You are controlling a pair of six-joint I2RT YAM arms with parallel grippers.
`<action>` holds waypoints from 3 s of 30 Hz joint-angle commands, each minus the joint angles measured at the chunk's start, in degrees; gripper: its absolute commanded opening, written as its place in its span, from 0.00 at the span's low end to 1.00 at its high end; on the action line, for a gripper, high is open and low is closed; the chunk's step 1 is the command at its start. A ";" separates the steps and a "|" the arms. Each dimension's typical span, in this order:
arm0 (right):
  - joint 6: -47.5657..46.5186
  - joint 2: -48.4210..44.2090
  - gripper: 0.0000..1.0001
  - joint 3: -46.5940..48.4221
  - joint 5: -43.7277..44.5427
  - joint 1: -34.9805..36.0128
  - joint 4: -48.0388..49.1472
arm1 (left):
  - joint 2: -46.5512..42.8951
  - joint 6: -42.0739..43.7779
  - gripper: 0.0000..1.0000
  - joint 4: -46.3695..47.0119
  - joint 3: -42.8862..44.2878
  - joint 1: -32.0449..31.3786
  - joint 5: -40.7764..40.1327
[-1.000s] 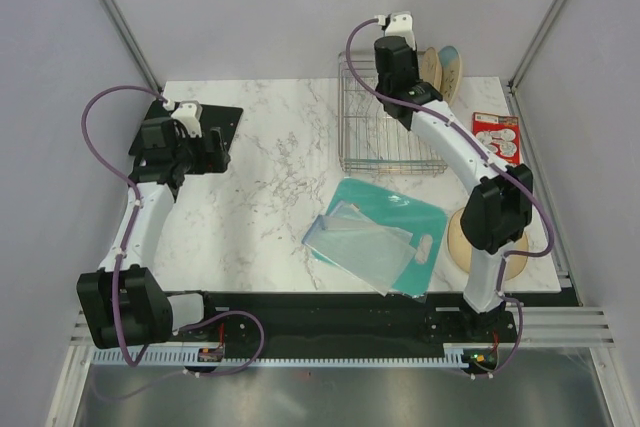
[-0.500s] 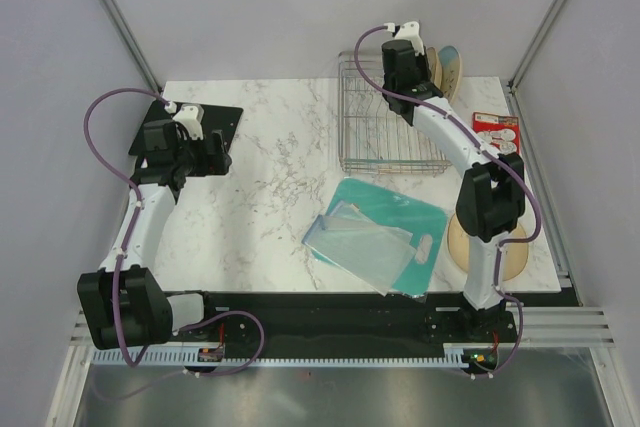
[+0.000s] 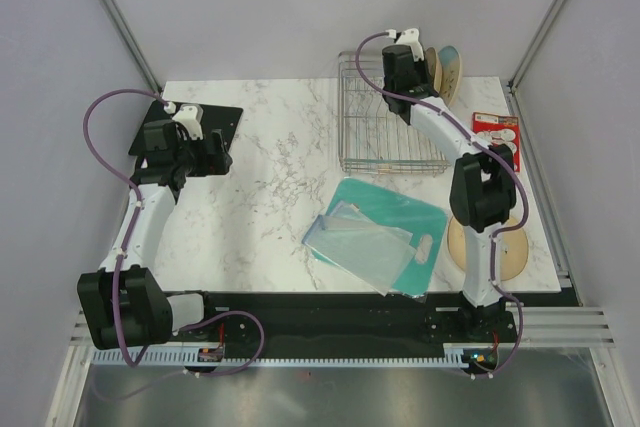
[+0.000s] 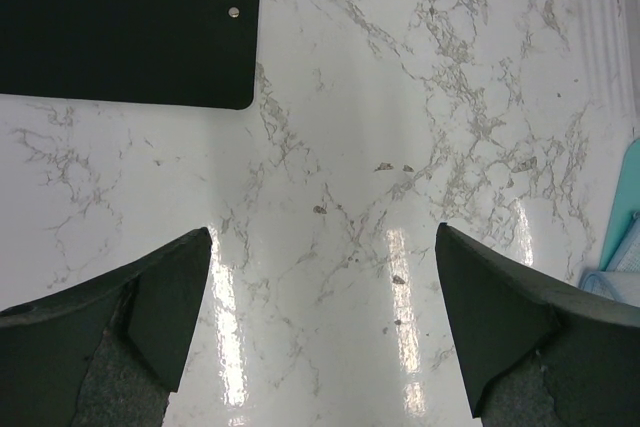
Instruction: Load the plates into the dish rack
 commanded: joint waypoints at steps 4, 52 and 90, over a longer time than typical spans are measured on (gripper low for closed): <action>1.26 1.72 0.00 5.37 1.41 -1.42 8.13 | 0.25 -2.20 1.00 2.41 -0.09 -0.31 2.15; -24.76 -42.66 0.88 -40.60 -72.60 -62.15 -44.34 | 48.65 -36.39 0.88 24.56 31.01 -60.16 21.76; -23.79 -50.31 0.87 -46.75 -75.68 -62.68 -47.77 | 72.77 -40.44 0.03 31.41 54.58 -66.41 22.53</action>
